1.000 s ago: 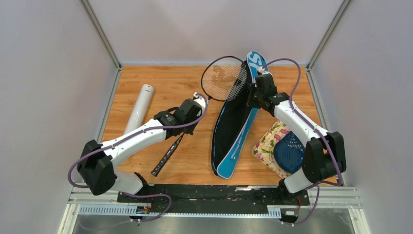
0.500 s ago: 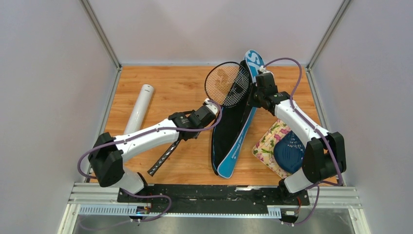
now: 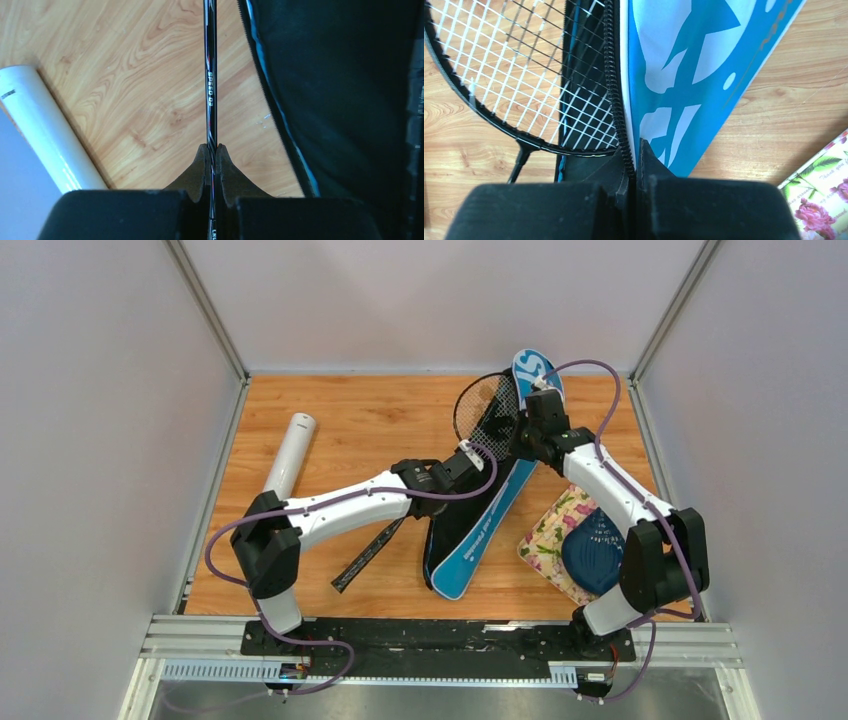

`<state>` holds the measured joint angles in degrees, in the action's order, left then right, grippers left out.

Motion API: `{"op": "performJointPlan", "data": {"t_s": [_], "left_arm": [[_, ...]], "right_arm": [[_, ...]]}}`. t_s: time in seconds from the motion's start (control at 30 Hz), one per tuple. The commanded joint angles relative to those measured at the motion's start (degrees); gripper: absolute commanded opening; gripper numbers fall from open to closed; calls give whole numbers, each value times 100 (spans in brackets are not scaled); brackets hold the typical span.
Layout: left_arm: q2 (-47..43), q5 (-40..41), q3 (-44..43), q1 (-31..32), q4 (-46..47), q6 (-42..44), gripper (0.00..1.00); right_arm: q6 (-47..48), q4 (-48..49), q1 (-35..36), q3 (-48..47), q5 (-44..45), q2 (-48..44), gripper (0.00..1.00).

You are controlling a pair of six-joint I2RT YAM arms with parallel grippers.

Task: Pack up the badminton gear

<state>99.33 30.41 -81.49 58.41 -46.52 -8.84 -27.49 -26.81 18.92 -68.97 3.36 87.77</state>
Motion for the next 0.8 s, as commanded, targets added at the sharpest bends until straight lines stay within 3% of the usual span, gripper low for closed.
{"op": "performJointPlan", "data": {"t_s": [0.0, 0.1, 0.37, 0.77], "left_arm": [[-18, -422, -96, 56, -165, 84, 0], [-378, -361, 458, 100, 168, 154, 0], [-617, -343, 732, 241, 706, 497, 0], [718, -370, -919, 145, 1242, 612, 0]], "right_arm": [[-214, 448, 7, -363, -230, -14, 0], [-178, 483, -2, -363, -212, -32, 0], [-117, 553, -2, -416, -248, 56, 0], [-38, 826, 7, -249, -1223, 39, 0]]}}
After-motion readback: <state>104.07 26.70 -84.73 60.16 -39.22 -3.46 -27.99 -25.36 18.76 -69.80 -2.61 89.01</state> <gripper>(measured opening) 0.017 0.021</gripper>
